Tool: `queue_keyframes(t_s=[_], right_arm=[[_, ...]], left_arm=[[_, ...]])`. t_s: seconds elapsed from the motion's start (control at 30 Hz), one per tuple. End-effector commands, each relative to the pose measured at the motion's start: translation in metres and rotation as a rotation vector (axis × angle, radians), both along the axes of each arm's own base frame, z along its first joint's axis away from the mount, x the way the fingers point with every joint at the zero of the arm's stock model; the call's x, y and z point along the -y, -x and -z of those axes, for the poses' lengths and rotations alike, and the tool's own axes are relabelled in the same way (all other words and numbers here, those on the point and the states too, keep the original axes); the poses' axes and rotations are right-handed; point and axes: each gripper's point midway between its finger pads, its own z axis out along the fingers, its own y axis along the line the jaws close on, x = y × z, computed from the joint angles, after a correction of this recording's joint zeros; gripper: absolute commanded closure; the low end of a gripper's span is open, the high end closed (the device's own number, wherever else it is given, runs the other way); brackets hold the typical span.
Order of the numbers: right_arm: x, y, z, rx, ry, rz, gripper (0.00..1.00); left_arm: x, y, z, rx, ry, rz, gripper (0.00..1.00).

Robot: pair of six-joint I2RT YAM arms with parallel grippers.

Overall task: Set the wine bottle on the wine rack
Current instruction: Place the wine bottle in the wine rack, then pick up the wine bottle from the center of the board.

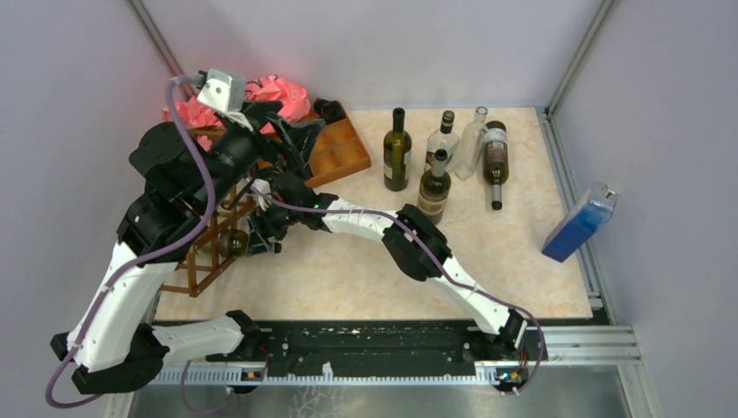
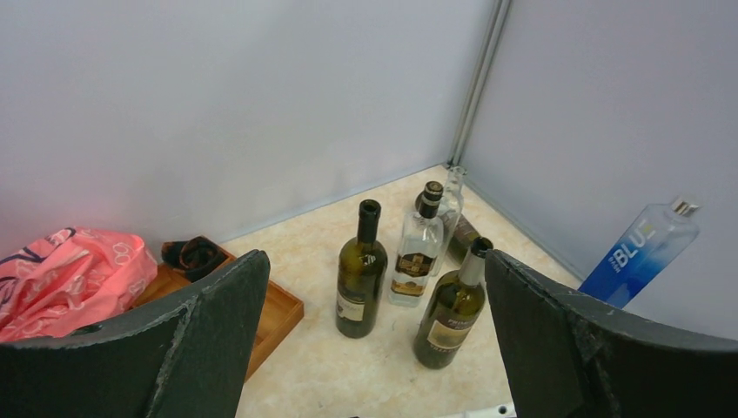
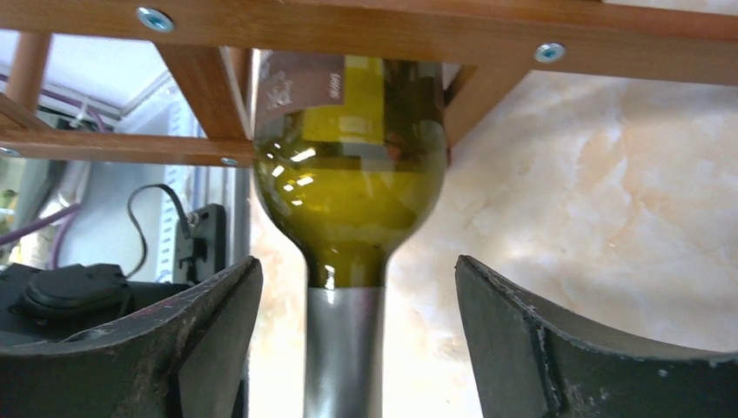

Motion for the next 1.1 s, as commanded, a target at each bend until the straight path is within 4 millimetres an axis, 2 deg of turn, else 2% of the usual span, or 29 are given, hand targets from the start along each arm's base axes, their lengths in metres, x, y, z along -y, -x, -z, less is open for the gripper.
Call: queue_keyframes(t_s=[0.0, 0.07, 0.13, 0.27, 0.37, 0.6, 0.7, 0.87, 1.07], right_arm=[[0.011, -0.02, -0.063, 0.145, -0.082, -0.007, 0.17], [0.026, -0.024, -0.076, 0.187, -0.099, -0.027, 0.13], [0.044, -0.022, -0.109, 0.222, -0.16, -0.081, 0.11], [0.086, -0.004, -0.16, 0.341, -0.237, -0.222, 0.11], [0.122, 0.011, -0.182, 0.417, -0.241, -0.288, 0.1], [0.204, 0.038, -0.2, 0.488, -0.167, -0.316, 0.1], [0.232, 0.046, -0.207, 0.538, -0.124, -0.301, 0.1], [0.258, 0.046, -0.227, 0.633, -0.09, -0.222, 0.08], [0.274, 0.03, -0.235, 0.631, -0.065, -0.118, 0.07]], left_arm=[[-0.001, 0.017, -0.028, 0.032, 0.138, 0.055, 0.01], [-0.001, 0.021, -0.036, 0.027, 0.19, 0.07, 0.01], [-0.001, 0.025, -0.047, 0.016, 0.248, 0.085, 0.01], [-0.001, 0.027, -0.071, 0.004, 0.365, 0.097, 0.01], [-0.002, 0.024, -0.092, 0.016, 0.456, 0.091, 0.01], [0.011, 0.03, -0.177, 0.169, 0.655, 0.221, 0.01], [0.02, 0.031, -0.201, 0.17, 0.726, 0.282, 0.01], [0.033, 0.036, -0.208, 0.144, 0.781, 0.376, 0.01], [0.03, 0.046, -0.216, 0.157, 0.836, 0.428, 0.01]])
